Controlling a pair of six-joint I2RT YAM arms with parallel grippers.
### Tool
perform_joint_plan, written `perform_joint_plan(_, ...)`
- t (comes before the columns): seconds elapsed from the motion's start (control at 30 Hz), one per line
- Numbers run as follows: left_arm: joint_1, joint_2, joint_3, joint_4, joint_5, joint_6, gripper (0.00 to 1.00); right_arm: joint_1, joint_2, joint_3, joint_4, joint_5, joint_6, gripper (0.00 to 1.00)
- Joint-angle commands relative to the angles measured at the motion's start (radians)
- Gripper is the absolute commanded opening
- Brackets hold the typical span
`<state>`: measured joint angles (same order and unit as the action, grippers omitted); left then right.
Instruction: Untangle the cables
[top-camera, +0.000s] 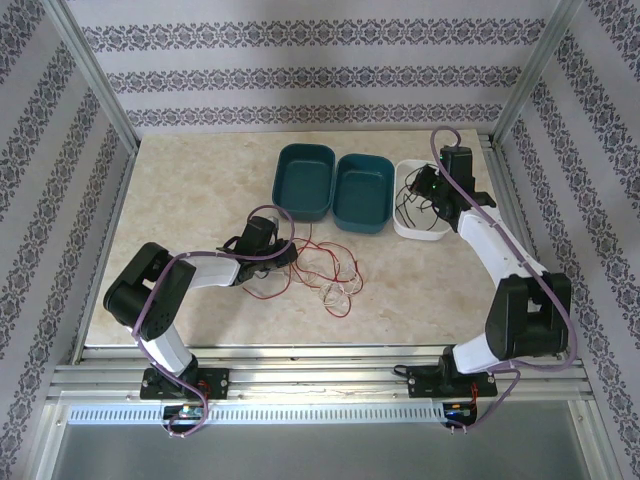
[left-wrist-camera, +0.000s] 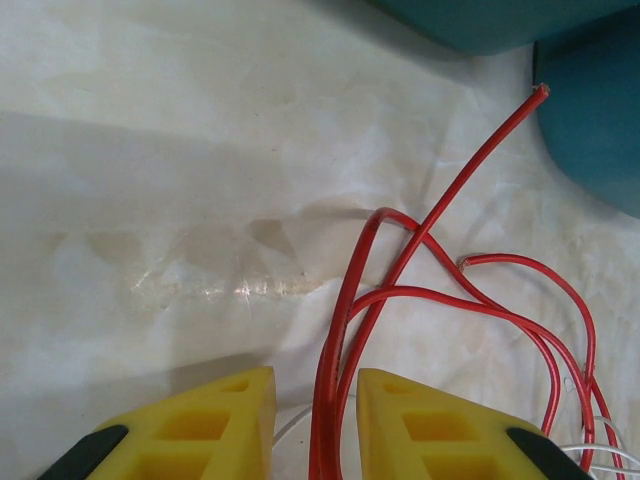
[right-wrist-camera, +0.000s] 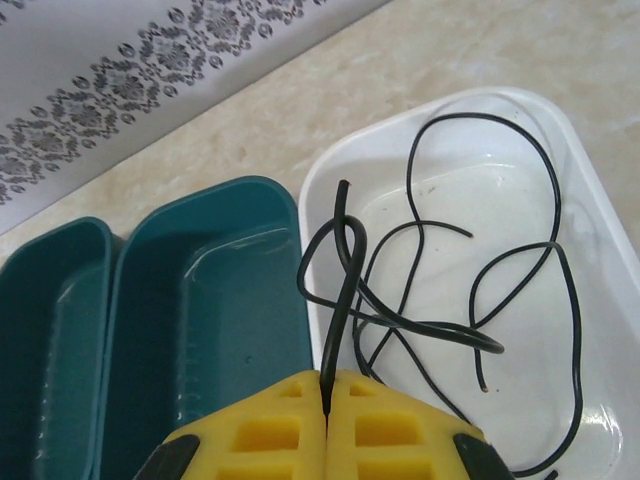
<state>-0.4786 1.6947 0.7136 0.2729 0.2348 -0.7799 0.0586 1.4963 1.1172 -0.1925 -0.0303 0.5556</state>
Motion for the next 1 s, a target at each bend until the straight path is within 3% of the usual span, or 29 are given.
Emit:
perform_joint_plan(0.0, -0.008, -0.023, -0.006, -0.023, -0.006, 0.004, 0.27, -0.029, 0.063, 0.025, 0.023, -0.056, 0.006, 0.0)
perform_joint_plan(0.53, -0.009, -0.053, -0.032, -0.02, -0.025, 0.006, 0.27, -0.068, 0.3, 0.142, -0.088, 0.005, -0.052, 0.0)
perform_joint_plan(0.97, -0.008, -0.06, -0.037, -0.015, -0.027, 0.004, 0.28, -0.068, 0.381, 0.18, -0.149, 0.036, -0.087, 0.0)
